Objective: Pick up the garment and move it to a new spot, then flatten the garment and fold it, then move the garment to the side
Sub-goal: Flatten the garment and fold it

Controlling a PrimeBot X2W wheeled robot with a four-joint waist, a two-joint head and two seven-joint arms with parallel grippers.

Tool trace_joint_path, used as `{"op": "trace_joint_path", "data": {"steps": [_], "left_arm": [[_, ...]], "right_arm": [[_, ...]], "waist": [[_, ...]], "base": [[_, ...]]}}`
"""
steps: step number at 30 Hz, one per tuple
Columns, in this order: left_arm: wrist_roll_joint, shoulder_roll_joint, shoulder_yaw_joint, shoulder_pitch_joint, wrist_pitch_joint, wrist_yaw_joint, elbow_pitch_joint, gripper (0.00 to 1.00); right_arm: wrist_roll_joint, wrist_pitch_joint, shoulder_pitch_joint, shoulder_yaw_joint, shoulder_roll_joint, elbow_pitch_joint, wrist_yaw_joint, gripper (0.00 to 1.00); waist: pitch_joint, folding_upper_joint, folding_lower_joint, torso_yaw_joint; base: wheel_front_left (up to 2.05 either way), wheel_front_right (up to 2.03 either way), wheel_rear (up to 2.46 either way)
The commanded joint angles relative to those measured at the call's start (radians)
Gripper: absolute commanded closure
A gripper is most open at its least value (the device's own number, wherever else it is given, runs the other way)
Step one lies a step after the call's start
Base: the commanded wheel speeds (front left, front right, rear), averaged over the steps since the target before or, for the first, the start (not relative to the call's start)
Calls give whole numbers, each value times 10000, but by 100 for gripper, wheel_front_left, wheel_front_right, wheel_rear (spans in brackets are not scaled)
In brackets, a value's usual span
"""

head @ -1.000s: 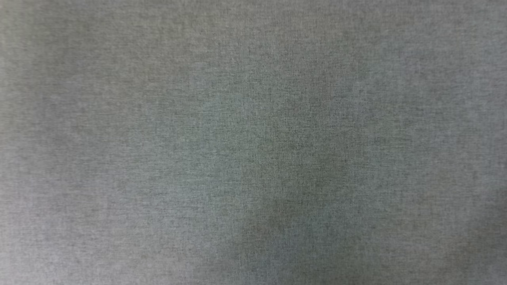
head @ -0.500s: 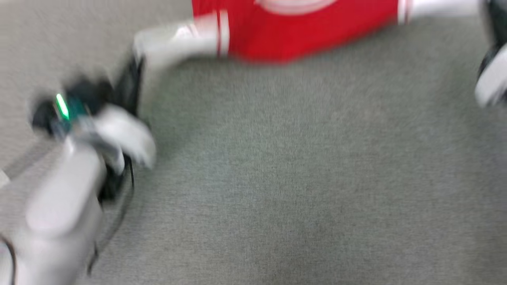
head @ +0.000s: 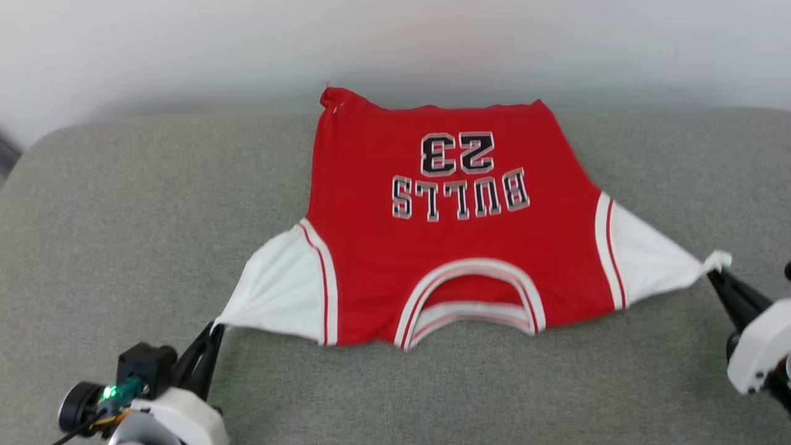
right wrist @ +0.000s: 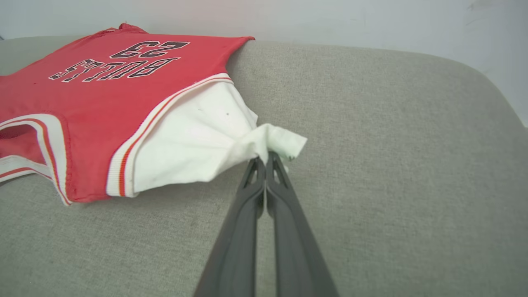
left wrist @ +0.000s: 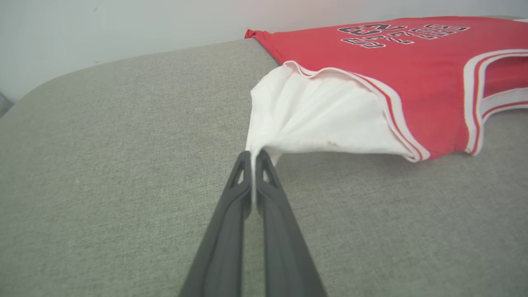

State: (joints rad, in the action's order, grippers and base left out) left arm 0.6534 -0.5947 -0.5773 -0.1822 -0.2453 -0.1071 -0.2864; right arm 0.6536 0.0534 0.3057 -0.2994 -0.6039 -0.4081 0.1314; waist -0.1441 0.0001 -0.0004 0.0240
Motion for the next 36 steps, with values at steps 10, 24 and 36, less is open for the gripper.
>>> {"op": "trace_joint_path", "data": {"steps": [10,24,36], "left_arm": [[682,-1042,286,1965,565,-550,1229,100],[683,-1300,-229,2838,899,-509,1947,100],[788,-1902,-413,2185,2384,-331,4505,100]], "right_arm": [[595,1222,-2680,900,-134,1521,-15,100],[738,3530,-4489,2185,207,3233,-12,80],[482,5739,-3053,4068,80,5551,-9,0]], "waist": [[659,-1,4,-321],[481,-1,4,-461],[-1052,-1,4,569]], "base": [[0,0,0],[0,0,0],[0,0,0]]}}
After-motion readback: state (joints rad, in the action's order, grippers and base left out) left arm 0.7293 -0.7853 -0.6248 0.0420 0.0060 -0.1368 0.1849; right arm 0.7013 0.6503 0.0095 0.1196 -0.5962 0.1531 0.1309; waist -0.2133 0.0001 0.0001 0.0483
